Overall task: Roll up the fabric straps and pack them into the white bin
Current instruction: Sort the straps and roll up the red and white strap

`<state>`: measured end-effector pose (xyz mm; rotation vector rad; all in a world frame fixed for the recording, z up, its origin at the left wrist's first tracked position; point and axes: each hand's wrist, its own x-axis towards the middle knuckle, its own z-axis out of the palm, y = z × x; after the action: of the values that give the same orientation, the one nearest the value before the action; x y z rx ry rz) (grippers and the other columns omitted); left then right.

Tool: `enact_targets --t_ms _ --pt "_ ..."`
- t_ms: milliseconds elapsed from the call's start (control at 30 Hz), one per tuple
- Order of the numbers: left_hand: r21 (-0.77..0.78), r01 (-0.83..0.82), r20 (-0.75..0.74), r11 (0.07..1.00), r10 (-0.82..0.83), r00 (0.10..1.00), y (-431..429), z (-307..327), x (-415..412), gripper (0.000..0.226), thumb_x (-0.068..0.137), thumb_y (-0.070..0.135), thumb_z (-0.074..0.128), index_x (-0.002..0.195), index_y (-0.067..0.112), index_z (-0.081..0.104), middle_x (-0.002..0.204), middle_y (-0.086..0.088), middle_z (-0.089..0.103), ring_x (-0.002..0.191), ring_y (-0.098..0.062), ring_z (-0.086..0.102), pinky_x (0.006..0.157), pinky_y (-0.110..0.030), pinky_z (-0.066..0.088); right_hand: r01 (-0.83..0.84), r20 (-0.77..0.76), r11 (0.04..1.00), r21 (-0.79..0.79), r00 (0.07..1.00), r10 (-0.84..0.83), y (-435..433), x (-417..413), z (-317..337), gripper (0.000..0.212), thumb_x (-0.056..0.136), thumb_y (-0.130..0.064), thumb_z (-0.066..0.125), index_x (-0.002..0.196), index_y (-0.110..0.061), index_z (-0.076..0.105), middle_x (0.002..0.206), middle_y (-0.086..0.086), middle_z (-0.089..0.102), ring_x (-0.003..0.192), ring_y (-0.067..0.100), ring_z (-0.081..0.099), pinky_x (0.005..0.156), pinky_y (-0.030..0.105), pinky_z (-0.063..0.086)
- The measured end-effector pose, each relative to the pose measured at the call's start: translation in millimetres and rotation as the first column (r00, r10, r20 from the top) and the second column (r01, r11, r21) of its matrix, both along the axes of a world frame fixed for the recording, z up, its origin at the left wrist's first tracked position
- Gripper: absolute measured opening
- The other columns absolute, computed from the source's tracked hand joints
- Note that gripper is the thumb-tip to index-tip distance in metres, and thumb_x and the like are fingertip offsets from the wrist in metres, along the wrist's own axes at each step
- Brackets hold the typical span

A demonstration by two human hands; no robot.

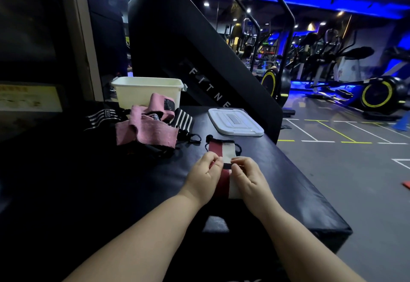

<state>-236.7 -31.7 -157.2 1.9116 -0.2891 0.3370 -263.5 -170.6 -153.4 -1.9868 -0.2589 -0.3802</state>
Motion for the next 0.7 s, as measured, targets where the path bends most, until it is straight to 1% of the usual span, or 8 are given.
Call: enact_targets --t_ms 100,200,300,400,500,567,633,700 --pt "0.015 -0.079 -0.013 0.997 0.079 0.997 -1 0 3 0.033 0.097 0.03 0.053 0.066 0.021 0.045 0.061 0.007 0.047 0.068 -0.018 0.045 0.063 -0.029 0.032 -0.068 -0.013 0.998 0.006 0.998 0.069 1 -1 0 0.015 0.086 -0.041 0.046 0.098 -0.04 0.053 0.1 -0.016 0.062 0.093 -0.006 0.056 0.079 0.009 0.04" --pt "0.056 -0.076 -0.021 0.996 0.077 0.997 0 3 1 0.032 0.095 0.037 0.055 0.069 0.021 0.048 0.067 0.007 0.05 0.072 -0.017 0.047 0.066 -0.029 0.034 -0.054 0.009 0.998 -0.008 0.998 0.054 2 1 2 0.014 0.086 -0.039 0.043 0.089 -0.032 0.055 0.092 -0.008 0.062 0.084 -0.001 0.055 0.075 0.013 0.041" --pt "0.048 0.048 -0.014 0.998 -0.047 0.999 1 4 -5 0.03 0.087 0.049 0.055 0.092 0.02 0.058 0.093 0.003 0.06 0.092 -0.013 0.054 0.083 -0.026 0.041 -0.001 0.011 1.0 0.02 1.0 0.001 2 3 4 0.011 0.095 -0.032 0.048 0.085 -0.03 0.053 0.086 -0.009 0.061 0.078 -0.003 0.054 0.068 0.007 0.039" --pt "0.057 0.123 -0.033 0.991 -0.121 0.992 3 3 -8 0.038 0.087 0.045 0.058 0.114 0.018 0.054 0.113 0.004 0.058 0.107 -0.01 0.052 0.095 -0.021 0.038 0.022 -0.027 0.999 0.042 0.999 -0.021 0 5 6 0.018 0.101 -0.02 0.048 0.084 -0.027 0.052 0.084 -0.009 0.06 0.076 -0.003 0.054 0.066 0.006 0.039" --pt "0.066 0.084 -0.013 0.994 -0.083 0.996 4 3 -8 0.017 0.098 0.029 0.054 0.108 0.016 0.054 0.106 0.002 0.058 0.102 -0.012 0.052 0.083 -0.012 0.036 -0.035 -0.03 0.998 0.057 0.999 0.037 1 2 5 0.015 0.101 -0.022 0.048 0.089 -0.026 0.055 0.089 -0.003 0.062 0.075 -0.006 0.053 0.069 0.007 0.039" --pt "0.042 0.063 -0.028 0.997 -0.061 0.998 3 4 -5 0.014 0.099 0.028 0.05 0.103 0.015 0.055 0.099 0.001 0.058 0.096 -0.013 0.051 0.08 -0.017 0.036 -0.087 -0.021 0.994 0.067 0.996 0.089 0 -1 2 0.012 0.097 -0.033 0.047 0.097 -0.027 0.057 0.1 -0.001 0.063 0.087 -0.003 0.055 0.078 0.011 0.041" --pt "0.008 0.066 -0.063 0.998 -0.065 0.996 2 5 -2 0.014 0.1 0.028 0.049 0.099 0.016 0.055 0.09 0.003 0.056 0.089 -0.014 0.05 0.078 -0.023 0.036 -0.116 -0.02 0.992 0.05 0.993 0.117 -1 -2 0 0.022 0.09 -0.04 0.044 0.105 -0.031 0.057 0.111 -0.002 0.062 0.104 0.005 0.055 0.091 0.018 0.042" --pt "-0.035 0.097 -0.094 0.995 -0.1 0.991 3 5 -3 0.015 0.1 0.03 0.048 0.095 0.017 0.056 0.082 0.008 0.053 0.082 -0.01 0.048 0.073 -0.021 0.036 -0.121 -0.025 0.992 0.039 0.992 0.122 -3 -2 -1 0.026 0.089 -0.042 0.043 0.11 -0.033 0.055 0.118 -0.003 0.059 0.11 0.007 0.054 0.095 0.023 0.041"
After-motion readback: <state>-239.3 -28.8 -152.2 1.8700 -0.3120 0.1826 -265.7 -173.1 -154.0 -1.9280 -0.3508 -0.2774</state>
